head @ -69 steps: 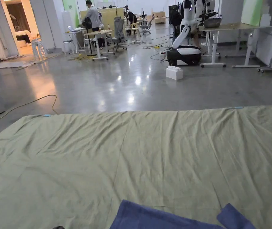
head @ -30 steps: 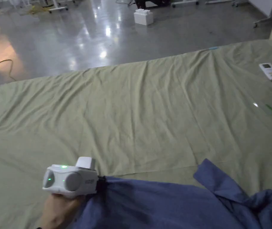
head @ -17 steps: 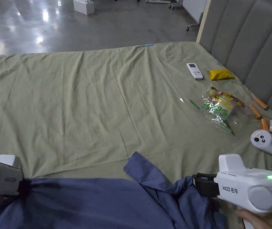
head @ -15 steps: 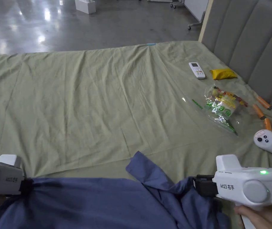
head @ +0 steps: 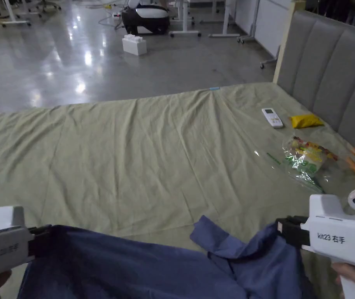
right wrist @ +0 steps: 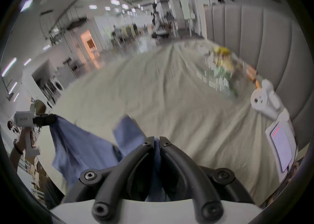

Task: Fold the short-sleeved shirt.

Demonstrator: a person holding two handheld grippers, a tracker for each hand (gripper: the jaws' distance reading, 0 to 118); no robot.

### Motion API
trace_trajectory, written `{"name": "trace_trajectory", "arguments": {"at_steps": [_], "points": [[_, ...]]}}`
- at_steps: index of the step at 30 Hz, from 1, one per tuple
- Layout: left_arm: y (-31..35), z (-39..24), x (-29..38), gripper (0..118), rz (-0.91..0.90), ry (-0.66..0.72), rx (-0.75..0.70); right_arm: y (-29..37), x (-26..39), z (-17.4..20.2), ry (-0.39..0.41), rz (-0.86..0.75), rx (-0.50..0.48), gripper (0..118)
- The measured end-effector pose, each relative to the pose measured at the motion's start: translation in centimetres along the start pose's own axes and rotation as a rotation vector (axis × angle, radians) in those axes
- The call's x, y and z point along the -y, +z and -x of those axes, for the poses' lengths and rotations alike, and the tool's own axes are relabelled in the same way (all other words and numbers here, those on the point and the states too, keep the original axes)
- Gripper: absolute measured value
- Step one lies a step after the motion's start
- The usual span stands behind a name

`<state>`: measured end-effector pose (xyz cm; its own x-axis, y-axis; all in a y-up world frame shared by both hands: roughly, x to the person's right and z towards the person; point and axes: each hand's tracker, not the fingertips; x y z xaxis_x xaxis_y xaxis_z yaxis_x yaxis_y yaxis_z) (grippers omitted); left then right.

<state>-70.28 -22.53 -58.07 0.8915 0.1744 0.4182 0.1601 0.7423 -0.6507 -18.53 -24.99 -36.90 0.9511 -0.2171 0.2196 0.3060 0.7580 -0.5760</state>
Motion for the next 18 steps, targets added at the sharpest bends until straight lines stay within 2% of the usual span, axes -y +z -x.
{"name": "trace_trajectory", "arguments": {"at_steps": [2,7,11,14,15,18], "points": [[6.5,0.8,-1.7,6,-0.125,-0.011,0.007,3.5,-2.7,1.1,0.026,-0.114,-0.013,5],[20.3,2.7,-6.3,6,-0.405,0.044,0.03,11.5,-9.4,4.1,0.023,-0.376,-0.043,5],[26.9,3.0,-9.9,6,-0.551,-0.005,-0.084,16.6,-15.5,7.6,0.099,-0.55,0.001,5],[30.8,3.4,-12.3,6,-0.64,0.015,-0.112,19.0,-20.1,10.1,0.134,-0.617,-0.008,5],[31.8,3.2,-13.0,6,-0.659,0.027,-0.084,19.7,-21.4,11.0,0.152,-0.642,0.007,5],[35.2,2.4,-15.2,6,-0.729,-0.019,-0.144,21.8,-25.8,13.6,0.217,-0.73,0.07,5]]}}
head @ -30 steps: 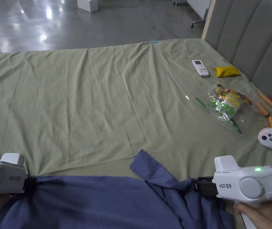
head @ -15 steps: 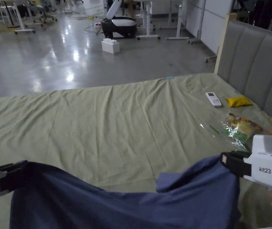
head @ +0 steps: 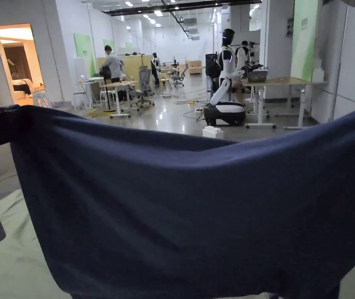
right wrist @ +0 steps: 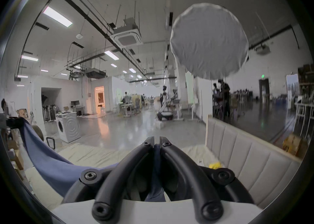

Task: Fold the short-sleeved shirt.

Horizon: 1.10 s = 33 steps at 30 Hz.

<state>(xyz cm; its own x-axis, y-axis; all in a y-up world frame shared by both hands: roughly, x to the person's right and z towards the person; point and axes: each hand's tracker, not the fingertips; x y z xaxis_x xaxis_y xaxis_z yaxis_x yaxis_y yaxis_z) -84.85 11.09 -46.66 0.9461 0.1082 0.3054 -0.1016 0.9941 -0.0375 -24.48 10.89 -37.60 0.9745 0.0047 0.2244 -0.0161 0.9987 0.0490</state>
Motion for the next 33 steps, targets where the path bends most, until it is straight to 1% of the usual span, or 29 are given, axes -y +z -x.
{"name": "trace_trajectory", "arguments": {"at_steps": [1,2,3,5,8,10,11,12,13,17,20,22,23,26,29,30,33], "points": [[0.2,-0.2,-1.1,6,-0.024,-0.007,-0.018,-0.3,-1.5,0.5,0.007,-0.026,0.005,5],[0.1,-0.4,-2.0,6,-0.017,-0.005,-0.025,-0.6,-2.7,0.9,0.009,-0.038,0.011,5],[-0.1,-0.3,-2.8,6,0.006,-0.005,-0.064,-0.8,-3.7,1.1,0.011,-0.046,0.014,5],[-0.3,0.3,-4.1,6,-0.021,-0.017,-0.073,-1.1,-5.6,2.2,0.068,-0.105,0.044,5],[-0.8,0.8,-4.6,6,-0.036,-0.021,-0.091,-1.5,-6.5,2.9,0.085,-0.109,0.066,5],[-1.3,1.0,-4.4,6,-0.038,-0.022,-0.094,-1.9,-6.4,3.4,0.103,-0.114,0.084,5],[-1.6,1.1,-4.4,6,-0.038,-0.018,-0.091,-2.8,-5.9,2.7,0.113,-0.116,0.095,5],[-1.9,1.1,-4.3,6,-0.038,-0.016,-0.09,-3.1,-5.8,2.7,0.126,-0.126,0.104,5],[-2.3,1.1,-4.1,6,-0.038,0.001,-0.093,-3.5,-5.6,2.7,0.114,-0.119,0.1,5],[-4.7,1.0,-3.5,6,-0.013,-0.03,-0.102,-5.3,-4.5,2.3,0.063,-0.096,0.106,5],[-6.9,1.0,-3.1,6,-0.02,-0.025,-0.128,-6.8,-4.1,2.8,0.12,-0.103,0.131,5],[-8.6,1.0,-2.8,6,-0.018,-0.025,-0.147,-7.9,-3.6,3.0,0.129,-0.107,0.174,5],[-9.3,1.1,-2.7,6,-0.017,-0.015,-0.152,-8.4,-3.5,3.2,0.146,-0.125,0.182,5],[-12.0,1.3,-2.3,6,-0.01,0.018,-0.158,-10.6,-2.8,3.1,0.146,-0.112,0.195,5],[-14.3,1.0,-1.5,6,0.013,0.018,-0.171,-12.7,-2.3,3.6,0.171,-0.098,0.215,5],[-15.0,1.0,-1.2,6,0.019,0.007,-0.176,-13.6,-2.2,3.6,0.175,-0.096,0.22,5],[-17.4,0.6,-0.3,6,0.041,-0.1,-0.203,-15.7,-1.9,4.3,0.2,-0.093,0.243,5]]}}
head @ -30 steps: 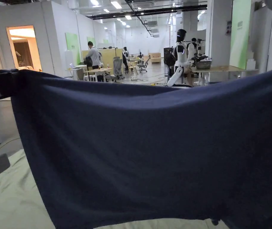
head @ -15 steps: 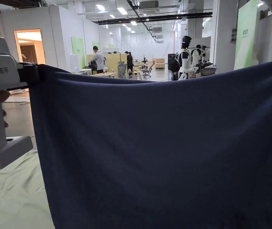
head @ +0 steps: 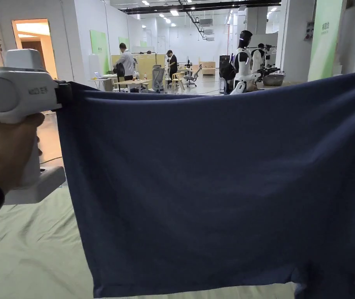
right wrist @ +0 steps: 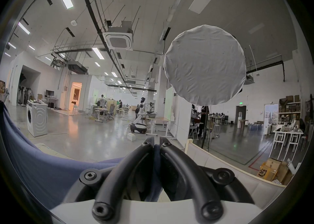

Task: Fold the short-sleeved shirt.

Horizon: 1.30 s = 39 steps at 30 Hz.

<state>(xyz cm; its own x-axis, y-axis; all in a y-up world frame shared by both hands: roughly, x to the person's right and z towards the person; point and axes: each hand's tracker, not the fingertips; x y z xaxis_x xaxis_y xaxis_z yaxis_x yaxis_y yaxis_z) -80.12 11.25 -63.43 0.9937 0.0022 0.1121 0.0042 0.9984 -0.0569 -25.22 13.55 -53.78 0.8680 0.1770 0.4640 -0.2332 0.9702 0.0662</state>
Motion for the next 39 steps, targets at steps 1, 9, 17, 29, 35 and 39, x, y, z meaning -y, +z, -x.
{"name": "trace_trajectory", "arguments": {"at_steps": [1,9,17,29,35,39], "points": [[-0.8,-0.2,0.2,6,0.004,0.011,-0.005,-0.6,0.2,0.4,0.009,-0.003,0.006,5],[-3.8,-0.4,1.6,6,0.031,0.051,-0.016,-4.5,3.8,3.3,0.022,0.056,0.02,5],[-9.1,-2.3,6.2,6,0.072,0.054,-0.007,-7.0,7.2,4.9,0.05,0.104,0.015,5],[1.1,0.8,21.4,6,0.21,0.114,0.147,7.0,20.9,1.6,-0.06,0.242,-0.153,5],[15.4,1.9,30.6,6,0.269,0.313,0.226,22.1,28.9,-2.1,-0.213,0.402,-0.132,5],[22.3,2.4,36.1,6,0.39,0.321,0.221,30.1,32.8,-3.7,-0.245,0.554,-0.136,5]]}}
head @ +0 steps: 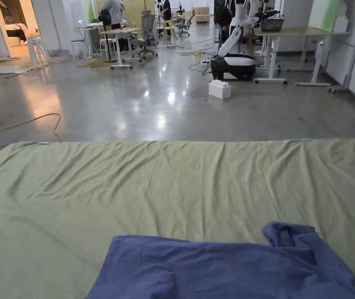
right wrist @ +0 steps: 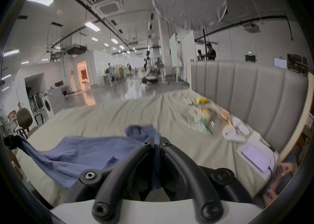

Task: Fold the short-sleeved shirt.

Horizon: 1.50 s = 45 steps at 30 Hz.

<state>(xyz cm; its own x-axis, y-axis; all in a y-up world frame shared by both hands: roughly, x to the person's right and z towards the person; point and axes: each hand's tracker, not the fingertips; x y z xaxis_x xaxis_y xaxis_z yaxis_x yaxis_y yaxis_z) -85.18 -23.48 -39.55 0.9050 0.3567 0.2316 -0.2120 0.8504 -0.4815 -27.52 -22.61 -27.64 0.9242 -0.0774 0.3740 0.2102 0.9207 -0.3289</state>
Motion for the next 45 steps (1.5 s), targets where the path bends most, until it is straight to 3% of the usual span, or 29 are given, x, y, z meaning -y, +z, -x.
{"name": "trace_trajectory", "arguments": {"at_steps": [2,3,5,6,8,11,12,14,15,16,17,18,20,24,27,31,33,35,36,37,38,39,40,44,45], "points": [[1.2,1.0,3.2,6,0.082,-0.027,-0.051,1.5,2.6,-1.2,0.024,0.023,0.012,5],[1.6,1.8,4.5,6,0.12,-0.027,-0.061,1.8,4.3,-2.0,-0.051,0.127,0.033,5],[2.5,2.5,7.8,6,0.204,0.01,-0.044,2.1,6.4,-3.0,-0.023,0.173,0.065,5],[1.4,0.6,4.5,6,0.223,0.004,-0.081,2.2,7.3,-3.4,-0.027,0.201,0.086,5],[1.9,1.7,7.5,6,0.29,0.009,-0.113,1.8,8.4,-4.0,-0.02,0.304,0.092,5],[1.9,0.9,6.1,9,0.317,-0.068,-0.13,1.2,10.3,-5.3,-0.023,0.38,0.076,5],[0.9,3.3,9.5,24,0.366,-0.07,-0.122,1.0,10.6,-5.3,-0.014,0.392,0.084,6],[0.4,3.4,9.5,31,0.415,-0.097,-0.168,0.3,11.4,-5.2,0.026,0.462,0.085,8],[0.4,3.6,9.4,43,0.406,-0.117,-0.19,0.1,11.7,-5.2,0.045,0.489,0.091,14],[0.6,4.8,9.8,66,0.42,-0.114,-0.199,0.1,11.9,-5.3,0.067,0.5,0.101,33],[1.1,5.1,9.4,83,0.4,-0.108,-0.2,0.2,12.0,-5.4,0.065,0.489,0.1,53],[1.7,5.4,8.9,93,0.357,-0.115,-0.211,0.7,11.8,-5.5,0.062,0.471,0.099,67],[2.6,4.7,7.4,93,0.298,-0.132,-0.258,1.8,11.1,-5.7,0.053,0.432,0.091,68],[5.1,-0.3,3.6,93,0.095,-0.36,-0.34,5.1,7.8,-3.9,0.034,0.211,0.026,69],[7.8,-4.2,1.2,93,-0.072,-0.323,-0.248,7.5,4.8,-1.3,0.034,0.028,-0.011,69],[9.5,-9.0,0.4,90,-0.27,-0.403,-0.208,9.7,2.0,1.3,0.04,-0.124,-0.112,69],[10.1,-10.9,0.5,77,-0.307,-0.456,-0.23,10.4,1.0,2.3,0.079,-0.162,-0.139,66],[10.7,-12.1,0.6,60,-0.327,-0.481,-0.226,10.8,0.2,3.3,0.137,-0.166,-0.156,48],[10.7,-12.3,0.5,53,-0.329,-0.482,-0.217,11.1,0.0,3.5,0.135,-0.174,-0.17,26],[10.9,-12.5,0.4,47,-0.327,-0.478,-0.196,11.3,-0.2,3.6,0.123,-0.178,-0.198,12],[11.0,-12.7,0.4,34,-0.323,-0.463,-0.152,11.3,-0.3,3.7,0.093,-0.167,-0.233,8],[11.1,-12.8,0.4,6,-0.318,-0.445,-0.125,11.3,-0.2,3.7,0.1,-0.175,-0.222,5],[11.1,-12.8,0.2,4,-0.317,-0.428,-0.109,11.5,-0.2,3.9,0.111,-0.177,-0.225,0],[10.6,-12.6,0.2,0,-0.275,-0.403,-0.082,12.0,-0.6,5.2,0.21,-0.233,-0.216,0],[10.6,-12.7,0.4,0,-0.279,-0.406,-0.091,11.8,-0.5,5.3,0.183,-0.202,-0.219,0]]}}
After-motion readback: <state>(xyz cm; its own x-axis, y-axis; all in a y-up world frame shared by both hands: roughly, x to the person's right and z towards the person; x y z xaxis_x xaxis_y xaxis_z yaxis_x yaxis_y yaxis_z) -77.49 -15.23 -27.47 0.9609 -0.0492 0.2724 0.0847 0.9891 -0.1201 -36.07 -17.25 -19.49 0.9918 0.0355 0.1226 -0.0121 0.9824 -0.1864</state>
